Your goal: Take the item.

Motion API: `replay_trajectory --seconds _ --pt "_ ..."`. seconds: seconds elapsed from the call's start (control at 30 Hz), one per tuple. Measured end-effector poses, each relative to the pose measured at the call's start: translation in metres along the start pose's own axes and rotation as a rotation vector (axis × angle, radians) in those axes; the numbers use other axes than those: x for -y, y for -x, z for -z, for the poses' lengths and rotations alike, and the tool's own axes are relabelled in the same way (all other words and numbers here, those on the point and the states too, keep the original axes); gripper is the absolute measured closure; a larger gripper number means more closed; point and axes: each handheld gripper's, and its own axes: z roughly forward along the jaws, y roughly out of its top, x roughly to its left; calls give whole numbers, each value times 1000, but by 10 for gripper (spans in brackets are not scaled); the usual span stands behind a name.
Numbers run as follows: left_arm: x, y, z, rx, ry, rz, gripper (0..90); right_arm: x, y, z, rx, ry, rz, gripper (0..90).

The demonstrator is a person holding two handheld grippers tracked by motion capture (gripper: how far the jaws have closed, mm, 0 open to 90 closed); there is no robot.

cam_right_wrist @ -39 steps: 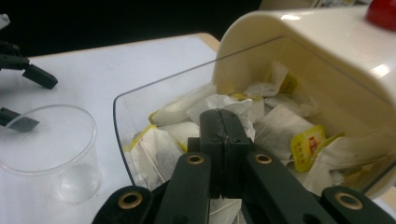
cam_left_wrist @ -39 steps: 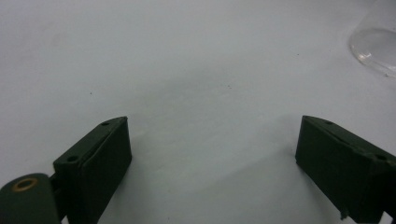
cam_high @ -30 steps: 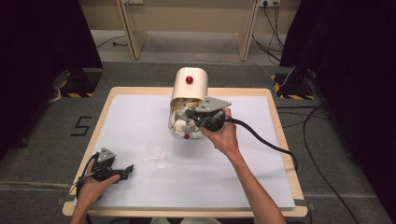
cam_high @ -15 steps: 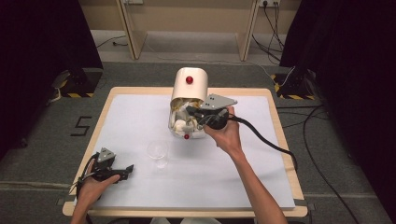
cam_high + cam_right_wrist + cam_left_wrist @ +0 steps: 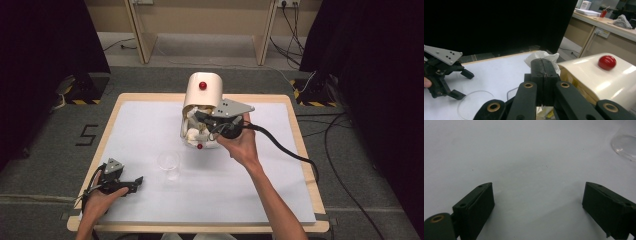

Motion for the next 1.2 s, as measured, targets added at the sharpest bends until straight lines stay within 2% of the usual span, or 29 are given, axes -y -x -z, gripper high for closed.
replay_trajectory --seconds 0.33,0.4,0.67,0.73,1.2 --pt "0 0 0 0 0 0 94 -12 -20 -5 -52 20 35 900" --pt "0 0 0 1 0 0 94 -15 -29 -8 -81 31 43 900" --pt "0 0 0 1 0 0 94 -17 -47 -15 -132 20 73 900" --pt "0 0 0 0 0 0 94 -16 -50 -18 -151 19 70 900" --pt "0 0 0 1 0 -1 94 1 -66 -42 -195 -18 64 900"
